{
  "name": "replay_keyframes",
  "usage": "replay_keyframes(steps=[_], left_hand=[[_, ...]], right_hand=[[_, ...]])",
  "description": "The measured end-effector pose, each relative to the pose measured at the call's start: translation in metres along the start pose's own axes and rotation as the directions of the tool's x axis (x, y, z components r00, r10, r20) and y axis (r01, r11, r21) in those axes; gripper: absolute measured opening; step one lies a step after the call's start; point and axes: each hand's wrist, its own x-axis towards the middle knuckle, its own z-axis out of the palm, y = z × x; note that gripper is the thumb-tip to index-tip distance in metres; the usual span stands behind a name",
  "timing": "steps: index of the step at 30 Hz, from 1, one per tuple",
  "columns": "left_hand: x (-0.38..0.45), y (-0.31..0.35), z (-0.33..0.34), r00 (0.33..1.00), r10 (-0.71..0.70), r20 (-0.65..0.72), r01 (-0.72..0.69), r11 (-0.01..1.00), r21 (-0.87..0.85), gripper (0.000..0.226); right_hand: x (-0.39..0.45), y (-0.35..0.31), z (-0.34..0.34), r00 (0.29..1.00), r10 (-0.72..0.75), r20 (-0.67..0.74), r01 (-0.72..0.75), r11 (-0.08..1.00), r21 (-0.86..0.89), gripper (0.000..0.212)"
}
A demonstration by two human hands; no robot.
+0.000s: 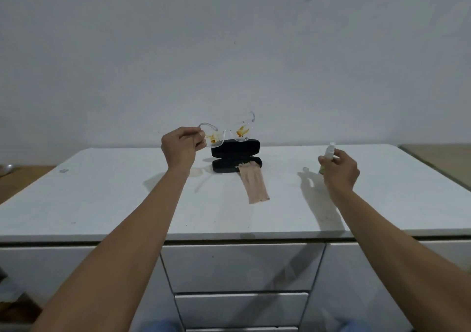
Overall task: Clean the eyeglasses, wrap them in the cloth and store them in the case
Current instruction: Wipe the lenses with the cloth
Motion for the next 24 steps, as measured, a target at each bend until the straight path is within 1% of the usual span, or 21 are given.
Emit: replay_keyframes(steps=[3, 8, 10, 11, 13, 15, 17, 19, 20, 21, 22, 23, 24], left_hand=[[-0.002, 0.000, 0.002, 1.000, 0.004, 0.004, -0.004, 1.000, 0.007, 0.011], [-0.002, -0.001, 0.002, 1.000, 0.006, 0.017, -0.006, 1.000, 0.002, 0.011], [-0.002, -0.001, 0.002, 1.000, 0.007, 0.016, -0.007, 1.000, -0.004, 0.012], [-0.002, -0.001, 0.001, 1.000, 0.007, 0.017, -0.007, 1.000, -0.007, 0.012], [-0.002, -0.001, 0.000, 1.000, 0.003, 0.016, -0.003, 1.000, -0.009, 0.012], [-0.002, 0.001, -0.001, 1.000, 0.000, 0.013, 0.000, 1.000, -0.017, 0.013], [-0.001, 0.003, -0.004, 1.000, 0.000, 0.008, 0.001, 1.000, -0.024, 0.014], [-0.002, 0.005, -0.008, 1.000, 0.003, 0.000, -0.003, 1.000, -0.022, 0.014], [-0.002, 0.005, -0.009, 1.000, 0.004, -0.003, -0.004, 1.000, -0.020, 0.014], [-0.002, 0.005, -0.011, 1.000, 0.002, -0.003, -0.003, 1.000, -0.018, 0.013], [-0.002, 0.005, -0.014, 1.000, 0.002, -0.006, -0.002, 1.000, -0.016, 0.013], [-0.002, 0.006, -0.017, 1.000, 0.003, -0.009, -0.003, 1.000, -0.014, 0.013], [-0.002, 0.006, -0.019, 1.000, 0.004, -0.013, -0.004, 1.000, -0.012, 0.012]], right_hand=[[-0.003, 0.006, -0.002, 0.999, 0.042, 0.000, -0.042, 0.999, -0.017, 0.027], [-0.002, 0.011, -0.002, 0.998, 0.062, 0.008, -0.061, 0.995, -0.077, 0.031], [-0.004, 0.006, -0.001, 0.999, 0.054, 0.004, -0.053, 0.995, -0.088, 0.041], [-0.007, 0.002, 0.000, 1.000, 0.014, -0.027, -0.016, 0.995, -0.101, 0.050], [-0.012, -0.007, 0.003, 0.976, -0.168, -0.137, 0.143, 0.974, -0.174, 0.063], [-0.016, -0.020, 0.010, 0.888, -0.408, -0.211, 0.350, 0.899, -0.264, 0.063], [-0.020, -0.034, 0.019, 0.800, -0.570, -0.185, 0.511, 0.811, -0.286, 0.055], [-0.027, -0.044, 0.030, 0.766, -0.639, -0.061, 0.617, 0.759, -0.208, 0.040], [-0.032, -0.049, 0.034, 0.771, -0.636, 0.045, 0.634, 0.758, -0.149, 0.032], [-0.036, -0.053, 0.038, 0.779, -0.599, 0.187, 0.622, 0.776, -0.104, 0.025], [-0.041, -0.056, 0.043, 0.768, -0.532, 0.357, 0.596, 0.798, -0.094, 0.021], [-0.046, -0.059, 0.048, 0.728, -0.435, 0.529, 0.575, 0.808, -0.126, 0.019], [-0.050, -0.059, 0.053, 0.665, -0.328, 0.671, 0.578, 0.795, -0.184, 0.021]])
